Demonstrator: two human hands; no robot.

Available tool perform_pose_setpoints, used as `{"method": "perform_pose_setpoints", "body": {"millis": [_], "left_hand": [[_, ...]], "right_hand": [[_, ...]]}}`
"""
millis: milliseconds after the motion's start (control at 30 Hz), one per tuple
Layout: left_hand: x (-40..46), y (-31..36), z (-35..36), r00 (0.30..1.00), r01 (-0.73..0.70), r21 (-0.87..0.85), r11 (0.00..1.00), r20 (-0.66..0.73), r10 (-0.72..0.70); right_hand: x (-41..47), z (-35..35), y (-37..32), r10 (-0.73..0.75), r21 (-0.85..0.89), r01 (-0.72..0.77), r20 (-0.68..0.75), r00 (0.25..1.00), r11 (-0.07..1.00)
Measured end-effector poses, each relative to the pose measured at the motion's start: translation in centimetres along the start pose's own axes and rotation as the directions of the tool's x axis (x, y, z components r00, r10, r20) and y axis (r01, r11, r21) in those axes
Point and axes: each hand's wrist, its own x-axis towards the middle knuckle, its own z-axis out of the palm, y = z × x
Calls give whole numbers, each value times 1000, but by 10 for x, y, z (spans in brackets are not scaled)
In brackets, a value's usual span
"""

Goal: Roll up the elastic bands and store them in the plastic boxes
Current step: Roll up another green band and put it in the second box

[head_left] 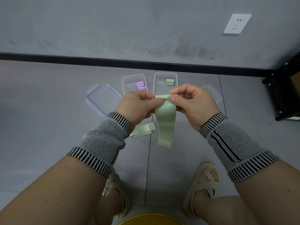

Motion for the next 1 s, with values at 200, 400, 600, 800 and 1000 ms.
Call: {"method": "perform_pose_setpoints", "body": {"millis": [200,400,600,800,1000], "left_hand": [[-2,6,-1,997,42,-116,992,63,-35],[-3,6,-2,999,-6,-139,990,36,11],[-1,6,0,998,-51,-213,976,-37,44],[-4,6,5,990,-135,-207,969,-68,124],[-4,3,10,984,-174,-180,968,-68,164]], "right_hand": [[0,0,1,-48,-46,46,-34,998,998],[-1,3,1,-40,-37,40,-8,999,999],[-2,0,-3,12,92,5,-183,983,996],[-5,11,5,-84,-24,81,-287,954,996],[-2,12,9,-43,57,64,-317,948,996]]}}
